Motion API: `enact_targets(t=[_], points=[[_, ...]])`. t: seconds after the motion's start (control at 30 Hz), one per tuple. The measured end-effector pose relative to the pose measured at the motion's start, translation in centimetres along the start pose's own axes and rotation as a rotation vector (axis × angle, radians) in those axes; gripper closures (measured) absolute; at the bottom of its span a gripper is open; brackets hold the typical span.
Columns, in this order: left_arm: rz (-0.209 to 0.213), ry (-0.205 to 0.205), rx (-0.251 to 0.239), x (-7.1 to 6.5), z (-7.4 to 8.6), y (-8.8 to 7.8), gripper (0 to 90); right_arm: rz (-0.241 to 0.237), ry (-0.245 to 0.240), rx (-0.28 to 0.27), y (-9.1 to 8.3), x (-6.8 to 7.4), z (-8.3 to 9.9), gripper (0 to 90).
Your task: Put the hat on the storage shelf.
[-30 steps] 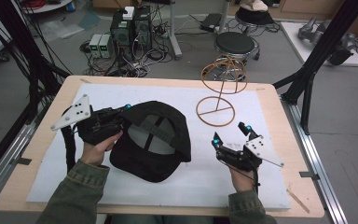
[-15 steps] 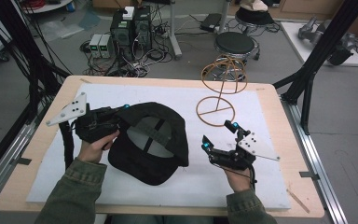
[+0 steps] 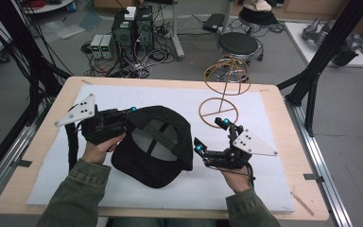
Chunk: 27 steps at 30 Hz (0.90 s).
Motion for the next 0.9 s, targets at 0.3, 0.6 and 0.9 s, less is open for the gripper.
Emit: enact_targets(t=[0.3,0.6,0.9], points=[[0.019,0.011,0.014,-0.7,0.1,0.9,86.3,-0.045,0.010,0.001,0.5,0.1,-0.5,7.8],[0.049,0.018,0.015,-1.5,0.0,2.1,86.3,-0.101,0.027,0.002,1.0,0.4,-0.7,7.8],[0.081,0.011,-0.012,-2.3,-0.6,2.7,86.2,-0.174,0.027,0.012,1.5,1.1,-0.8,15.2]])
Point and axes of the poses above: each handheld gripper's, and its own axes: y roughly forward along the jaws, z roughly out of its underside, x roughly to its left, the point moved 10 cm from there along y, roughly forward along the jaws, and after that the axes turned 15 degrees about -z, right-handed, at the moved point
